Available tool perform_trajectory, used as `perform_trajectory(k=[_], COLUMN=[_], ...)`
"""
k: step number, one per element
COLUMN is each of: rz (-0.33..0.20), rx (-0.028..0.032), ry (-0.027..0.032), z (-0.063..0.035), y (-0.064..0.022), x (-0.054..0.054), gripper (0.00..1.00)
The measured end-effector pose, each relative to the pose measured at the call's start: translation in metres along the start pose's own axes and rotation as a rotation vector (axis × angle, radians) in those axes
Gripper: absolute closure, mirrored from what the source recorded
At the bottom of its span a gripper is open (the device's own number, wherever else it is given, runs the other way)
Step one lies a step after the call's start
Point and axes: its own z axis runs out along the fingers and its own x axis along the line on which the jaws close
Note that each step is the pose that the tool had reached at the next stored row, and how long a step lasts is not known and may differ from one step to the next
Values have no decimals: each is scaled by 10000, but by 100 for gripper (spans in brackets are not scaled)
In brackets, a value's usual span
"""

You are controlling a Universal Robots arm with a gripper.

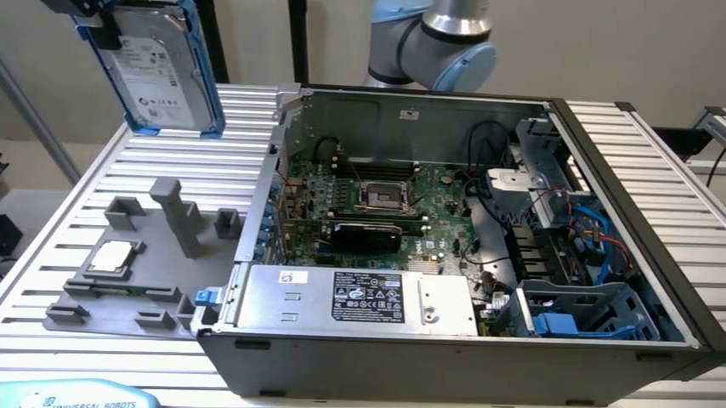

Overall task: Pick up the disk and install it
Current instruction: 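Pick up the disk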

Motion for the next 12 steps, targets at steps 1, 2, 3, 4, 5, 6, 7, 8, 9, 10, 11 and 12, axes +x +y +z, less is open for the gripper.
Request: perform_trajectory(k=[1, 2, 3, 4, 5, 6, 7, 8, 9, 10, 11, 12], rz=[1, 1, 0, 0, 2, 1, 0, 0, 2, 1, 0, 1], rx=[-2, -3, -5, -7, -7, -6, -5, -6, -7, -7, -7, -7], ry=[-1, -2, -1, -1, -2, -3, -4, -3, -3, -3, -4, -3], z=[-35, -66, -94, -117, -139, -156, -169, -180, -188, -195, -201, -206], y=[-45, -90, -137, -183, -228, -274, -321, -367, -412, -458, -507, -554], x=[5, 11, 19, 28, 37, 47, 60, 73, 87, 101, 116, 131], gripper=[67, 67, 67, 67, 67, 67, 67, 67, 67, 67, 67, 67])
